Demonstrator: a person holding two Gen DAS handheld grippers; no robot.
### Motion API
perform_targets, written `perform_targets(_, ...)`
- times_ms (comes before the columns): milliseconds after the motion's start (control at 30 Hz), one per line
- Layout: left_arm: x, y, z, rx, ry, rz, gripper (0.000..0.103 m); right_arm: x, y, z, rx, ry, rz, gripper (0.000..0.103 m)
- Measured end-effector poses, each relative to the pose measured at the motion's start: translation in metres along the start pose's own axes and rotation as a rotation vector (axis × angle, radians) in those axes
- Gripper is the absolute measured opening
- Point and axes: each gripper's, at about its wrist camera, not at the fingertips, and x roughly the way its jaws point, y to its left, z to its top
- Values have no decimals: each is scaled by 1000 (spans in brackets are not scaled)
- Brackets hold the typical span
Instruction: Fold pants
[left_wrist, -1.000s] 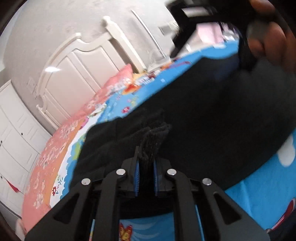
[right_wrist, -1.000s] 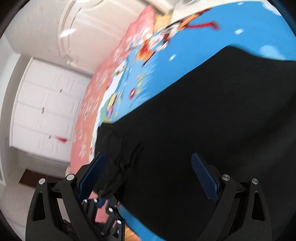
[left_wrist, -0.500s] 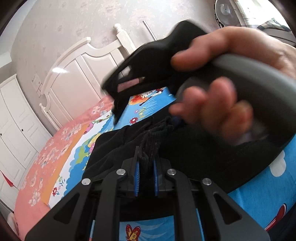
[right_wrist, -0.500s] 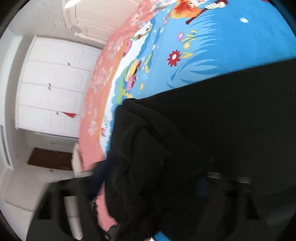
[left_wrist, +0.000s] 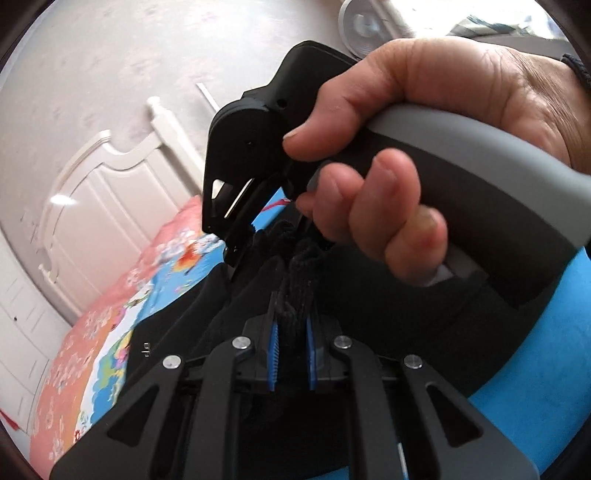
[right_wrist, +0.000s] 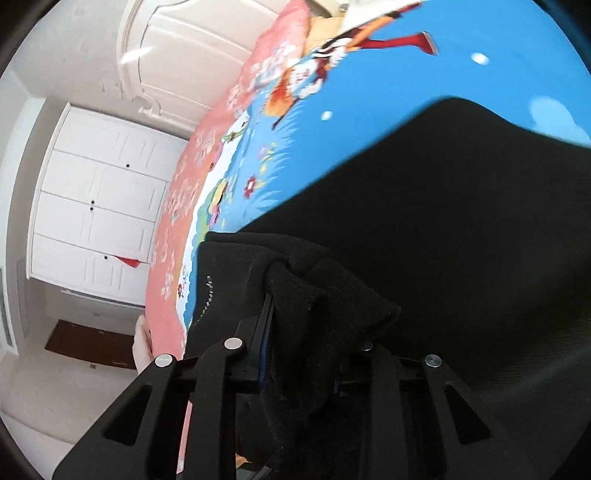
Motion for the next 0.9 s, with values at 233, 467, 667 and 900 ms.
perform_targets(233,-2,1,8,-13,-10,6,11,-23,4,-1,-40,-31,22,24)
perform_targets(467,25,-12,1,-34,44,-73,30,-7,-10,-7,-124,-56,-126,23)
perform_targets(667,-26,39,-22,-276,-57,-109,63,-32,14,-10,-204,-153,-273,57)
perform_targets(900,-76,153,-97,-704,-18,67,32,-71,98,-54,-522,-427,-521,88)
